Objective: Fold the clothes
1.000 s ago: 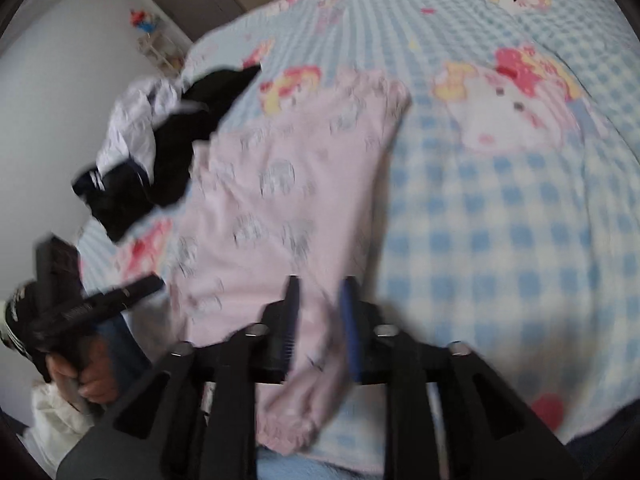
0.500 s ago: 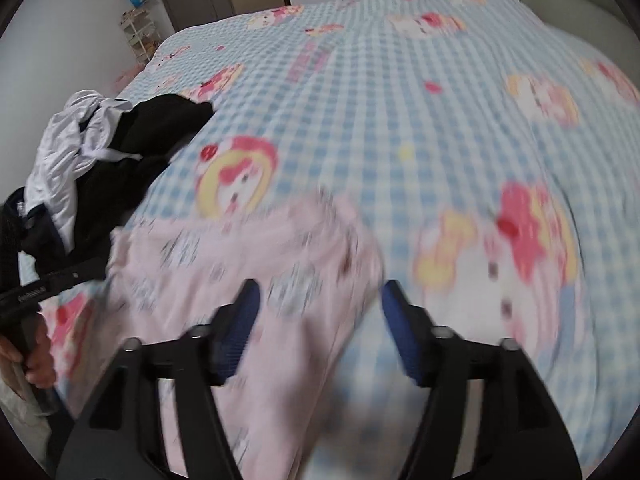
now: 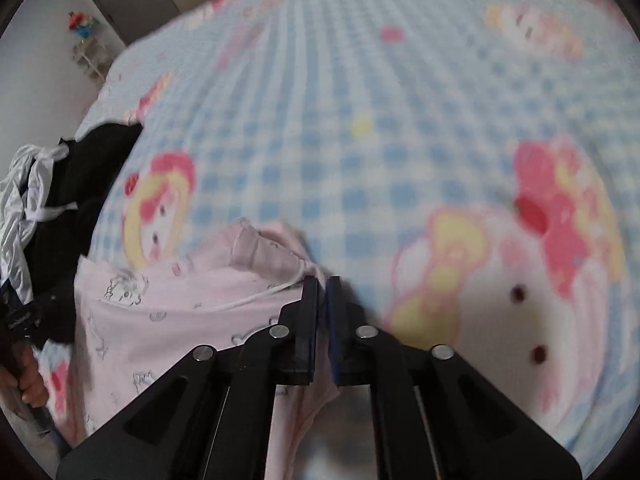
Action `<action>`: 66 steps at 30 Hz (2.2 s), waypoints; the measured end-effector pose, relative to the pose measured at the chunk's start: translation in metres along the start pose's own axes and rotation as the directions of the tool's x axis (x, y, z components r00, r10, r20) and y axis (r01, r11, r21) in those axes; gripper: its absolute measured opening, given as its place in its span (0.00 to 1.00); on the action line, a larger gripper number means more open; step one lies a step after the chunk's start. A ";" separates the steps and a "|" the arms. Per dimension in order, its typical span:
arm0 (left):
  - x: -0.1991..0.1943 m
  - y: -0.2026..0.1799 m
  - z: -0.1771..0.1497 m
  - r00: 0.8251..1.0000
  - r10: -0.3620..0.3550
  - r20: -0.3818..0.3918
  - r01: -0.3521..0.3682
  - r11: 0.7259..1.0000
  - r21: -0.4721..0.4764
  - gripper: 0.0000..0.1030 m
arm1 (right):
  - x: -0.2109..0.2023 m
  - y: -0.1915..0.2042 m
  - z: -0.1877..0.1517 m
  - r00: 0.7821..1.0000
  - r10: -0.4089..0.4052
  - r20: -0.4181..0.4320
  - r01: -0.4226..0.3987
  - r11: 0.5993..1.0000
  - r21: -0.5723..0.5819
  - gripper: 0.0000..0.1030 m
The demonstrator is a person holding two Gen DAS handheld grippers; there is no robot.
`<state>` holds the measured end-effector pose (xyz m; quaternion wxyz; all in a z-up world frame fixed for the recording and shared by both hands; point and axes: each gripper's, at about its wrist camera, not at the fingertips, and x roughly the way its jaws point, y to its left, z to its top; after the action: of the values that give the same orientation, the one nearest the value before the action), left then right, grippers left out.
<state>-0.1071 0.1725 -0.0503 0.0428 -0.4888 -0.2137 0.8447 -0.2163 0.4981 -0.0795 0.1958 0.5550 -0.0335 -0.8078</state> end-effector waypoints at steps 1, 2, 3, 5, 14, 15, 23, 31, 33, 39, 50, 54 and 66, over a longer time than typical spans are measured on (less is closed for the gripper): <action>-0.001 0.001 0.001 1.000 -0.001 0.000 0.001 1.000 -0.005 0.26 | -0.008 0.003 -0.004 1.000 0.015 0.017 -0.015 1.000 -0.015 0.13; -0.003 0.000 -0.009 1.000 -0.019 -0.011 0.019 1.000 -0.009 0.28 | -0.019 0.007 -0.007 0.999 0.028 0.045 -0.027 0.999 -0.031 0.24; -0.005 -0.001 -0.020 0.999 -0.038 -0.021 0.038 0.999 -0.013 0.28 | -0.031 0.012 -0.012 0.997 0.046 0.069 -0.042 0.998 -0.047 0.25; -0.009 -0.003 -0.042 0.996 -0.075 -0.041 0.074 0.997 -0.023 0.28 | -0.058 0.020 -0.027 0.992 0.082 0.095 -0.076 0.995 -0.066 0.25; -0.012 -0.009 -0.102 0.993 -0.064 -0.096 0.062 0.998 -0.019 0.20 | -0.067 0.052 -0.148 0.974 0.201 -0.101 -0.208 0.976 -0.067 0.26; -0.017 -0.007 -0.103 0.993 -0.071 -0.091 0.069 0.997 -0.024 0.06 | -0.062 0.052 -0.157 0.973 0.197 -0.124 -0.205 0.977 -0.054 0.26; -0.055 0.005 -0.113 0.990 -0.128 -0.052 0.125 0.990 -0.063 0.01 | -0.103 0.065 -0.187 0.993 0.081 -0.089 -0.094 0.984 -0.150 0.26; -0.046 -0.021 -0.158 0.982 -0.129 -0.136 0.125 0.991 -0.035 0.37 | -0.103 0.084 -0.219 0.992 0.091 -0.084 -0.104 0.979 -0.177 0.27; -0.043 -0.017 -0.172 0.980 -0.144 -0.135 0.135 0.988 -0.070 0.40 | -0.103 0.090 -0.228 0.994 0.072 -0.086 -0.088 0.976 -0.197 0.27; -0.049 -0.029 -0.184 0.990 -0.106 -0.089 0.105 0.994 -0.023 0.04 | -0.095 0.079 -0.241 0.996 0.009 -0.087 -0.024 0.985 -0.169 0.27; -0.072 -0.018 -0.179 0.999 -0.015 -0.048 0.015 1.000 0.006 0.06 | -0.094 0.057 -0.255 0.988 -0.082 -0.132 0.067 0.991 -0.112 0.41; -0.091 -0.049 -0.176 0.993 -0.108 0.039 0.103 0.990 0.098 0.16 | -0.124 0.062 -0.245 0.998 -0.058 -0.017 0.055 0.989 -0.137 0.41; -0.048 -0.049 -0.219 0.974 -0.012 -0.225 0.017 1.000 0.021 0.20 | -0.100 0.062 -0.268 0.991 -0.108 -0.078 0.087 0.967 -0.241 0.47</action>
<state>0.0963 0.2733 -0.0864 0.0783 -0.5790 -0.2017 0.7861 0.0757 0.5202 -0.0767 0.2218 0.5646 0.0993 -0.7888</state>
